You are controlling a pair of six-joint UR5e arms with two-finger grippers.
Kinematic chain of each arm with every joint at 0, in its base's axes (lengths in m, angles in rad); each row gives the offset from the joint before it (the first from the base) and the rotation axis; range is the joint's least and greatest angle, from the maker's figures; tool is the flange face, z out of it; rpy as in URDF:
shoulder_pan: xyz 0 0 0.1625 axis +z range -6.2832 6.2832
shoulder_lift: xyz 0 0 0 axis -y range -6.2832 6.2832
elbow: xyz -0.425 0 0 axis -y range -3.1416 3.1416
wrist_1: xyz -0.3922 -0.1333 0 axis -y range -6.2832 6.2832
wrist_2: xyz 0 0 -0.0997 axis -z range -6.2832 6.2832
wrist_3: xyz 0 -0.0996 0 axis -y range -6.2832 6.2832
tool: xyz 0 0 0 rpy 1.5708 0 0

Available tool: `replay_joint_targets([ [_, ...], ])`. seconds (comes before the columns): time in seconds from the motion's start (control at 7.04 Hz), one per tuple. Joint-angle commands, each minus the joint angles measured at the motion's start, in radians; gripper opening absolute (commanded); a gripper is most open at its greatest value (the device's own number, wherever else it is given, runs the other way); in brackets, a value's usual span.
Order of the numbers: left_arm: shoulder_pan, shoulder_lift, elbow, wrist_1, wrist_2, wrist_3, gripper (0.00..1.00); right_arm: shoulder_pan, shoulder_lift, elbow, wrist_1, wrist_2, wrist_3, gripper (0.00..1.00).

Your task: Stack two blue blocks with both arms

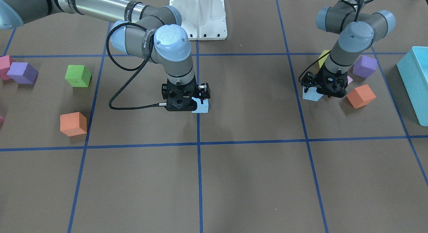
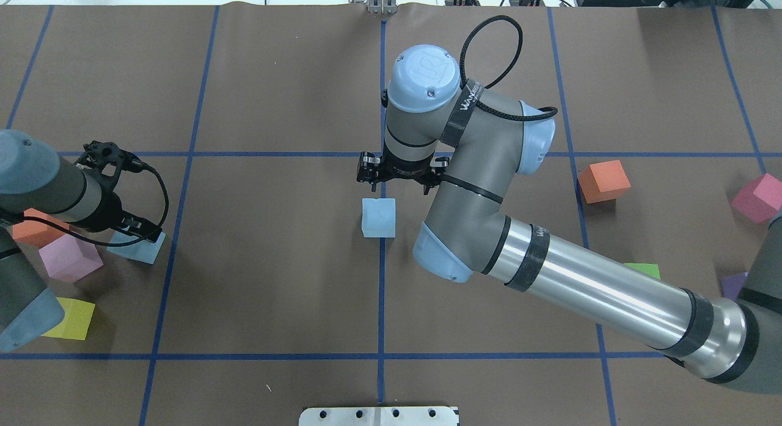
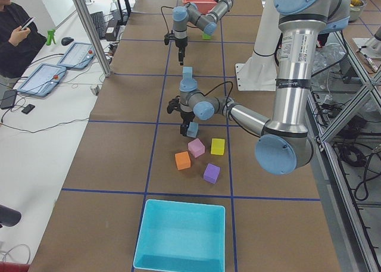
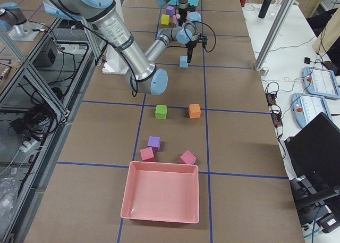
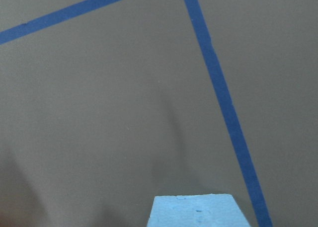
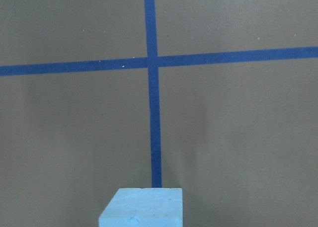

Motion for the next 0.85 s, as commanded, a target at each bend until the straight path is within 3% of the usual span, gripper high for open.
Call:
replay_joint_targets([
  [0.0, 0.024, -0.009, 0.011, -0.001, 0.001, 0.0, 0.75, 0.042, -0.028, 0.029, -0.025, 0.032, -0.048, 1.0],
  [0.14, 0.024, -0.011, 0.011, 0.004, 0.0, 0.0, 0.61, 0.059, -0.042, 0.043, -0.026, 0.044, -0.06, 1.0],
  [0.43, 0.024, -0.02, 0.002, 0.005, -0.005, 0.004, 0.52, 0.088, -0.069, 0.062, -0.026, 0.066, -0.089, 1.0],
  [0.57, 0.024, -0.059, -0.021, 0.055, -0.066, 0.001, 0.52, 0.094, -0.086, 0.063, -0.025, 0.066, -0.11, 1.0],
  [0.71, 0.012, -0.181, -0.066, 0.249, -0.103, 0.0, 0.52, 0.105, -0.114, 0.08, -0.025, 0.066, -0.13, 1.0],
])
